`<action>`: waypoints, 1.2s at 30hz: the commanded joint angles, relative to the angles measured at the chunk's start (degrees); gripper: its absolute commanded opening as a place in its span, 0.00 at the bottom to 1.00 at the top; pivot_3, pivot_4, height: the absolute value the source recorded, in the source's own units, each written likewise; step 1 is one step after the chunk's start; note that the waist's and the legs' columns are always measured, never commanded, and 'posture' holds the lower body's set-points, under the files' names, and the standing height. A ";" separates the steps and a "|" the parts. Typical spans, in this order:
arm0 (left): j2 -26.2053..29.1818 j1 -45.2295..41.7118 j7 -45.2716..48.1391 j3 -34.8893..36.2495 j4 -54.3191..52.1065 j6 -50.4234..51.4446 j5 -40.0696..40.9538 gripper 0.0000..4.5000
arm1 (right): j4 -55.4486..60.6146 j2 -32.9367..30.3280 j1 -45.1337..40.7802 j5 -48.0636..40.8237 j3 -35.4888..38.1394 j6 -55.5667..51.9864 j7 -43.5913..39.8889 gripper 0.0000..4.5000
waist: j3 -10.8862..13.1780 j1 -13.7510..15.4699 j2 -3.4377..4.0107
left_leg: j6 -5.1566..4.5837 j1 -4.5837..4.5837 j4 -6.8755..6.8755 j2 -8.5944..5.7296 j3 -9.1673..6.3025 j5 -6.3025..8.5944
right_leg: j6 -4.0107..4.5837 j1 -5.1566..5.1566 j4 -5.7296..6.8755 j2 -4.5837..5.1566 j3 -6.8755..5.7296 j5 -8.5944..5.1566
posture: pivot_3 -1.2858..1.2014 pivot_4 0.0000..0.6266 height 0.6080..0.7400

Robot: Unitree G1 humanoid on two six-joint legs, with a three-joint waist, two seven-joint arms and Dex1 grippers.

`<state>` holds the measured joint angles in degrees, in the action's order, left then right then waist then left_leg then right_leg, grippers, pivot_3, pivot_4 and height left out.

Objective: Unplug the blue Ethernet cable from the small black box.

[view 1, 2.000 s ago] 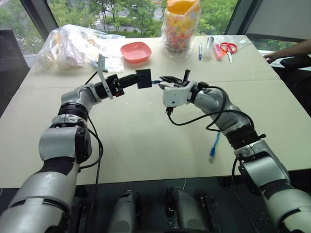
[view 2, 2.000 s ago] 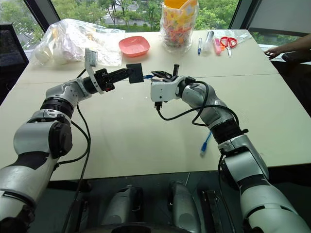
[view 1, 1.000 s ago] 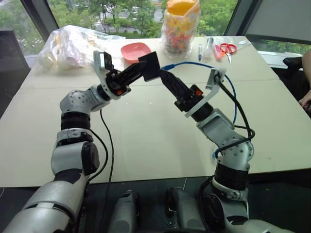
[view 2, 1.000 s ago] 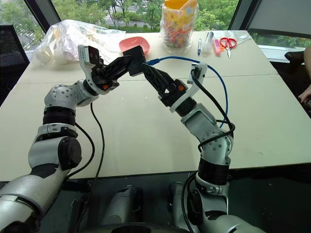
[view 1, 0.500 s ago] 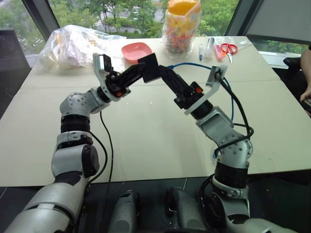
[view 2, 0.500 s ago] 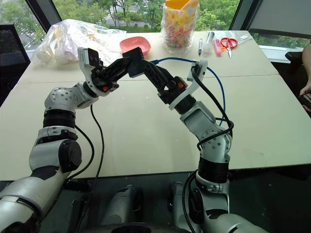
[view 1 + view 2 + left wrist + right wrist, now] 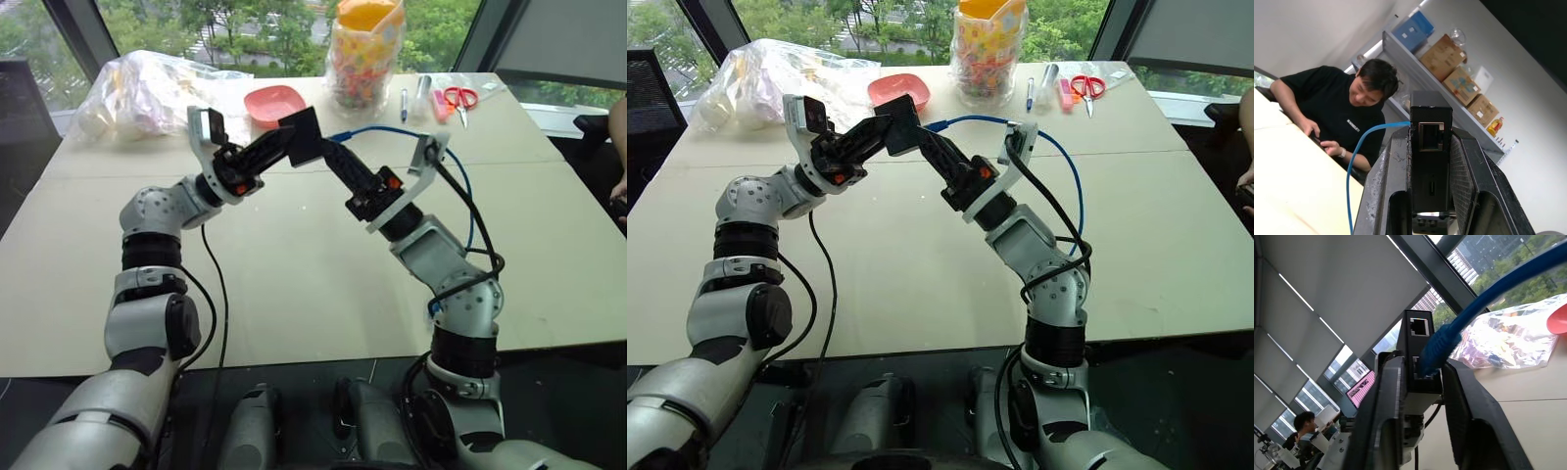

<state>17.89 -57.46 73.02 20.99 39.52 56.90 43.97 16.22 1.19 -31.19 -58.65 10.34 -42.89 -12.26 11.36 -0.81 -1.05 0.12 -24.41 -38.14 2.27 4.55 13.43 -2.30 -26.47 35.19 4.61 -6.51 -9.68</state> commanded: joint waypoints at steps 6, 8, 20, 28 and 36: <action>0.09 -0.41 -0.18 -0.58 -2.31 -0.25 1.61 0.10 | 1.09 0.07 -1.04 -1.60 -0.68 1.35 -0.07 0.02 | 0.00 0.01 0.00 | 0.00 0.00 0.00 0.00 0.00 0.00 | 0.00 0.01 -0.01 0.01 0.00 0.00 | 0.52 0.24 1.00; 0.14 -0.37 -0.37 -0.51 -2.34 -0.40 1.60 0.10 | 1.18 0.05 -0.85 -1.82 -0.86 1.21 0.05 0.02 | 0.00 0.01 0.00 | 0.00 0.00 0.00 -0.01 0.00 0.00 | 0.00 0.00 -0.02 0.01 0.00 0.00 | 0.52 0.24 1.00; 5.74 -0.43 -2.36 1.67 1.20 -4.15 0.88 0.10 | -7.80 -7.04 -1.92 5.23 6.16 9.48 2.47 0.02 | 0.01 0.11 0.00 | 0.00 -0.04 0.01 -0.02 0.00 0.00 | 0.00 -0.01 -0.07 0.02 -0.01 -0.01 | 0.52 0.24 1.00; 0.99 1.00 -13.10 -6.26 -0.01 -28.62 -13.83 0.10 | -28.08 -15.97 -8.08 18.09 4.66 10.44 2.35 0.02 | 0.01 0.24 0.01 | -0.02 -0.02 0.05 -0.12 0.03 0.02 | 0.00 0.01 -0.09 0.08 0.00 -0.01 | 0.52 0.24 1.00; -6.44 0.27 -18.92 -11.71 7.52 -49.35 -23.29 0.10 | -51.58 -19.79 -15.64 30.01 2.19 18.03 -3.08 0.27 | 0.01 -0.12 0.01 | -0.13 -0.07 0.13 -0.30 0.19 0.07 | 0.09 -0.08 -0.10 0.08 0.06 0.06 | 0.52 0.24 1.00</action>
<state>11.78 -55.95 54.87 9.76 46.19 11.77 22.06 -34.25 -17.47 -44.01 -30.24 12.11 -27.80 -13.73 11.37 -0.92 -1.04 -0.01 -24.48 -38.00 1.97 4.76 13.50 -2.21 -26.56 35.09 4.69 -6.44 -9.62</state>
